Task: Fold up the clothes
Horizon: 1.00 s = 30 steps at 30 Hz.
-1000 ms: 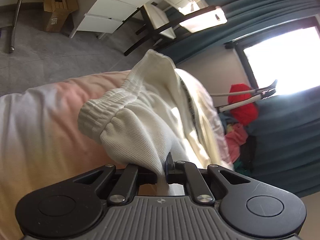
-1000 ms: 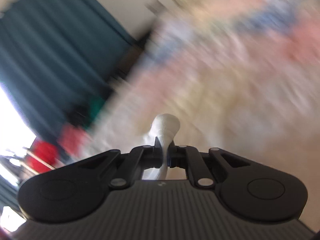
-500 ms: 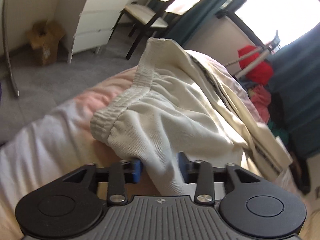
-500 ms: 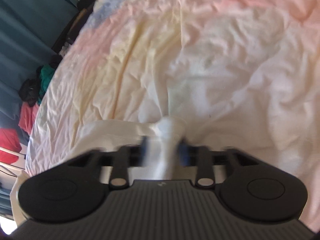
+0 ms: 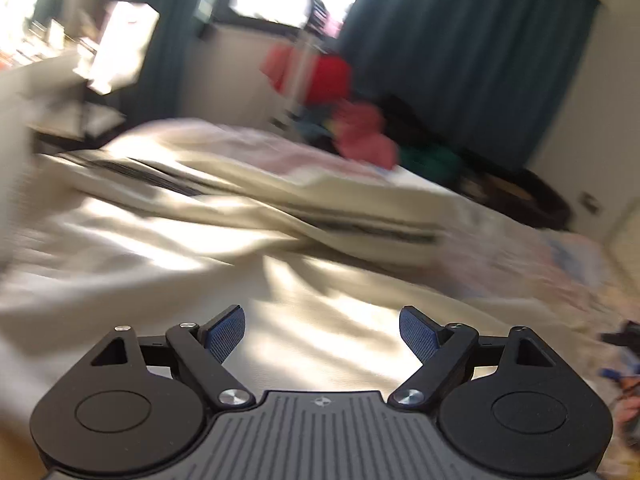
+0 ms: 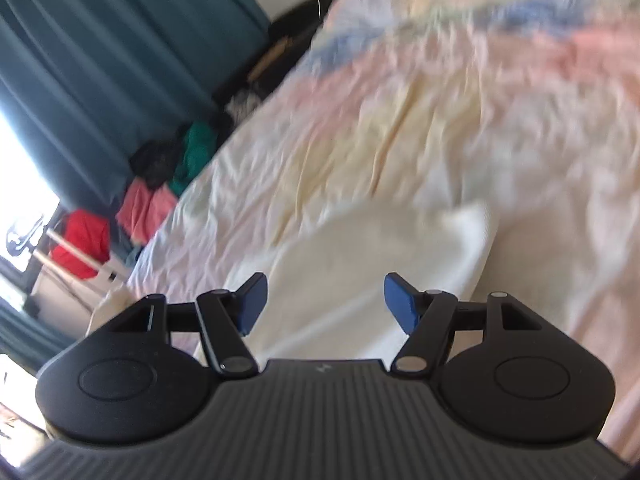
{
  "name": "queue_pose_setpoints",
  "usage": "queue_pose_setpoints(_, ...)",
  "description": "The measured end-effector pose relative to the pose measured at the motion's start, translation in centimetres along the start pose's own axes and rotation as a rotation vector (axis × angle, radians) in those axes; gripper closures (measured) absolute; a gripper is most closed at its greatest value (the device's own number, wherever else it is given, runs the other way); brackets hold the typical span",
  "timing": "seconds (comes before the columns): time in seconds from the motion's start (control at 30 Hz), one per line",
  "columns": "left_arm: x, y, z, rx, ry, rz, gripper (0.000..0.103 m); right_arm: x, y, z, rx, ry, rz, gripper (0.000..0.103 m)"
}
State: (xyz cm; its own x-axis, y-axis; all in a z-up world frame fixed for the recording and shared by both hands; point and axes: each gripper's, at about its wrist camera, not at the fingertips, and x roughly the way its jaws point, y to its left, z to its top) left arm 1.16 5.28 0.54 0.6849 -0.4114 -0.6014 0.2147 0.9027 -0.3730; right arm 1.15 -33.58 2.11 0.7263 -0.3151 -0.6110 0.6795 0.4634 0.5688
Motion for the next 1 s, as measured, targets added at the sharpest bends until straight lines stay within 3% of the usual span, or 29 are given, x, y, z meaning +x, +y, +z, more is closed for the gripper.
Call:
queue_pose_setpoints(0.07, 5.4, -3.6, 0.3, -0.007, 0.066, -0.120, 0.017, 0.6, -0.4, -0.2, 0.022, 0.013, -0.014, 0.035)
queue_pose_setpoints(0.17, 13.0, -9.0, 1.6, -0.008, 0.134, -0.240, 0.018, 1.1, -1.1, -0.4, 0.052, -0.006, -0.047, 0.035)
queue_pose_setpoints(0.33, 24.4, -18.4, 3.5, 0.051, 0.256, -0.350, 0.020, 2.4, -2.7, -0.1, 0.109, -0.076, -0.098, 0.035)
queue_pose_setpoints(0.53, 35.4, -27.9, 3.0, 0.205, 0.401, -0.362, 0.020, 4.0, -3.8, 0.3, 0.118, -0.173, -0.145, 0.035)
queue_pose_setpoints(0.63, 40.0, -30.9, 1.7, 0.209, 0.605, -0.368, 0.026, 4.9, -4.0, 0.6, 0.107, -0.196, -0.166, 0.035)
queue_pose_setpoints(0.7, 42.6, -32.7, 0.5, 0.270, 0.769, -0.300, 0.029, 5.2, -4.2, 0.6, 0.121, -0.187, -0.165, 0.035)
queue_pose_setpoints(0.8, 43.2, -34.5, -0.2, 0.370, 0.827, -0.298, 0.030, 5.6, -4.4, 0.6, 0.142, -0.173, -0.164, 0.035)
queue_pose_setpoints(0.9, 42.6, -35.7, -0.2, 0.443, 0.841, -0.361, 0.064, 6.0, -4.7, 0.6, 0.162, -0.159, -0.162, 0.035)
queue_pose_setpoints(0.93, 42.0, -36.0, -0.2, 0.474, 0.817, -0.416, 0.086, 6.1, -4.8, 0.6, 0.169, -0.154, -0.162, 0.035)
queue_pose_setpoints(0.97, 41.3, -36.4, -0.1, 0.507, 0.787, -0.478, 0.098, 6.3, -4.9, 0.6, 0.176, -0.150, -0.162, 0.035)
queue_pose_setpoints(1.0, 40.5, -36.8, 0.0, 0.540, 0.756, -0.540, 0.098, 6.4, -4.9, 0.6, 0.183, -0.145, -0.161, 0.035)
